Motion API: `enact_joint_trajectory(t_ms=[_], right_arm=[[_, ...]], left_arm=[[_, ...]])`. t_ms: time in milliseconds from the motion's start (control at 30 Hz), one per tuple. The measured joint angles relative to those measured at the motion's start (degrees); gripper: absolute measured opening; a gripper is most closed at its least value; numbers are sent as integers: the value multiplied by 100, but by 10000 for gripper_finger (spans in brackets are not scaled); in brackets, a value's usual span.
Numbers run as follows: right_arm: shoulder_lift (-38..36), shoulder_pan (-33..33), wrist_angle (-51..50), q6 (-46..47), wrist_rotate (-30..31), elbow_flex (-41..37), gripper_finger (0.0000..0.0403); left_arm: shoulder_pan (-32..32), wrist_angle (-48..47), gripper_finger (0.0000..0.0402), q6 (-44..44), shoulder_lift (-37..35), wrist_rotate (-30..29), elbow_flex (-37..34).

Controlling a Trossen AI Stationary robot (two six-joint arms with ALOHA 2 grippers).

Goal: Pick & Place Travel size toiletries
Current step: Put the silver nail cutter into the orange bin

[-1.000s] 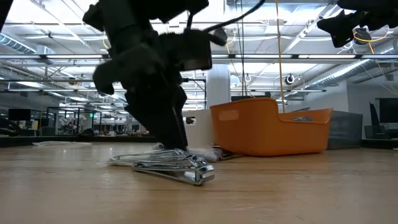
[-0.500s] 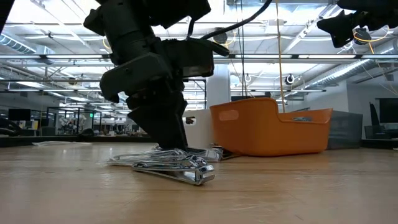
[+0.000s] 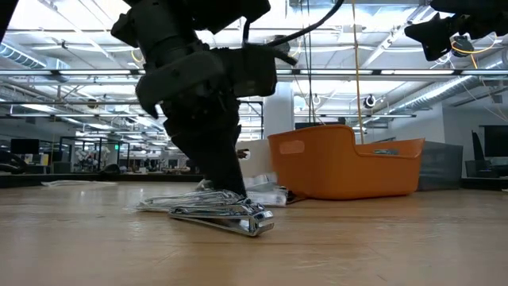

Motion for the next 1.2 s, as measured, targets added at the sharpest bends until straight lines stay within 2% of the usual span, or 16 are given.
enact_joint_trajectory(t_ms=[267,567,833,1000,1200], right_arm=[[0,2,0,9,0,0,256],[0,0,-5,10,0,0,256],[-2,2,-14,1,0,0,256],[-2,2,-14,-3,0,0,256],[-2,1,8,-3,0,0,256]], left_arm=[[-16,-15,10,-12,-44,-44,-7],[-57,-181,5,-14,-460,-230,-28],[-116,-59,6,95,-1118,-1155,-24],[29,619,11,-279,-1436,-2133,-19],[395,2186,5,-224,-1422,-2178,-11]])
